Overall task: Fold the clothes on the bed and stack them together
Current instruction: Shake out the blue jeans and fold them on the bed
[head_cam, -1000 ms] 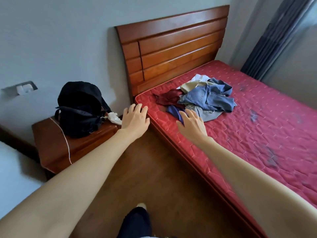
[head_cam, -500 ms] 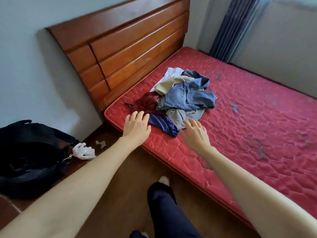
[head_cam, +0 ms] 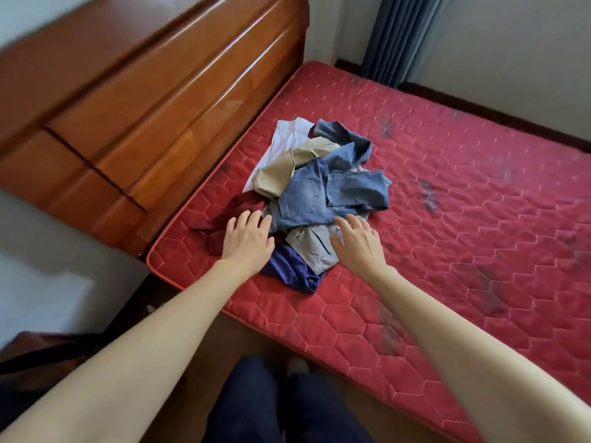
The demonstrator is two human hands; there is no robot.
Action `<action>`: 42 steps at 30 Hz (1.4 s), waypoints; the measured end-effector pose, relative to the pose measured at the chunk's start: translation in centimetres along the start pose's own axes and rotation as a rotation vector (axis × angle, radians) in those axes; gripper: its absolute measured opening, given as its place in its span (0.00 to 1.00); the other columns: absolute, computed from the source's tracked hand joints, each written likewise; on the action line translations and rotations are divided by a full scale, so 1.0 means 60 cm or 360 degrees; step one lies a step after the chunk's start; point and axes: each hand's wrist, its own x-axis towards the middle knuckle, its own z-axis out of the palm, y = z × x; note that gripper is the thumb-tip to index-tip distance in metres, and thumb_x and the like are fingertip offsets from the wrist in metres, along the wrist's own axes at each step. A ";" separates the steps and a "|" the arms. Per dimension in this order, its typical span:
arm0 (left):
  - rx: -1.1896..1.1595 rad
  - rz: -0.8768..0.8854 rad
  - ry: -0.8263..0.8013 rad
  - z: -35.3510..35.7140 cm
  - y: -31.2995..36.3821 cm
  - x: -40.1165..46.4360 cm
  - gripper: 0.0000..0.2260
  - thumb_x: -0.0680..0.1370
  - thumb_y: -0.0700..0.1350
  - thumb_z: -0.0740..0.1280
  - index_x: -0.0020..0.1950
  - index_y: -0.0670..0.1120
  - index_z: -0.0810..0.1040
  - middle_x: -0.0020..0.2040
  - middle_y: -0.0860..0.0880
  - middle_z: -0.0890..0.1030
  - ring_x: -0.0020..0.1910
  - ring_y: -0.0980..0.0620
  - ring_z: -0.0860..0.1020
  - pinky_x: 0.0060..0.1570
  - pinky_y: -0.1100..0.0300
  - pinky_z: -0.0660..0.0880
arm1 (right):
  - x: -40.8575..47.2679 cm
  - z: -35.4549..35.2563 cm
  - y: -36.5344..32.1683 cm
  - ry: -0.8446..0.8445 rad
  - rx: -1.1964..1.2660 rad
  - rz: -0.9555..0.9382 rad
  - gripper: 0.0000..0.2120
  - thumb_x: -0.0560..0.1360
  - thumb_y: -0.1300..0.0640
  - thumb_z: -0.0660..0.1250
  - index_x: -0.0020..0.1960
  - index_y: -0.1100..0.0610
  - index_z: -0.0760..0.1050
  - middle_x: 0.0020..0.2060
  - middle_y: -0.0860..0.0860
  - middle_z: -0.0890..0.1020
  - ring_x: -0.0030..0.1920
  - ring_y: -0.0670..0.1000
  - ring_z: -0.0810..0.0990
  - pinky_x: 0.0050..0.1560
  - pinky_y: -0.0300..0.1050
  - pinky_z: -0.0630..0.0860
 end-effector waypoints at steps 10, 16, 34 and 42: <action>0.0007 0.0208 -0.0061 0.121 -0.101 0.279 0.24 0.78 0.49 0.62 0.74 0.44 0.66 0.74 0.43 0.66 0.73 0.43 0.62 0.69 0.47 0.58 | 0.230 0.129 0.000 -0.0086 0.0049 0.0196 0.30 0.80 0.49 0.59 0.78 0.56 0.54 0.75 0.59 0.59 0.75 0.59 0.58 0.70 0.55 0.62; 0.0107 0.0385 -0.0360 0.284 -0.171 0.378 0.32 0.77 0.53 0.65 0.78 0.45 0.59 0.78 0.44 0.59 0.76 0.43 0.57 0.72 0.46 0.54 | 0.347 0.296 -0.032 -0.0353 0.0053 0.0207 0.31 0.80 0.49 0.59 0.78 0.54 0.52 0.77 0.58 0.56 0.77 0.57 0.54 0.71 0.52 0.58; -0.0249 0.0416 0.0147 0.584 -0.170 0.397 0.27 0.64 0.44 0.78 0.62 0.40 0.78 0.52 0.45 0.82 0.53 0.46 0.81 0.62 0.39 0.71 | 0.431 0.568 -0.001 0.0010 -0.0261 -0.0425 0.30 0.69 0.63 0.67 0.71 0.53 0.70 0.68 0.56 0.74 0.67 0.55 0.74 0.62 0.52 0.73; -0.0751 0.0388 0.0476 0.492 -0.147 0.404 0.12 0.74 0.43 0.62 0.48 0.38 0.83 0.43 0.45 0.84 0.43 0.46 0.83 0.48 0.54 0.77 | 0.455 0.464 -0.007 0.0017 0.0202 -0.0287 0.11 0.67 0.66 0.75 0.48 0.59 0.83 0.36 0.54 0.84 0.36 0.57 0.83 0.31 0.47 0.77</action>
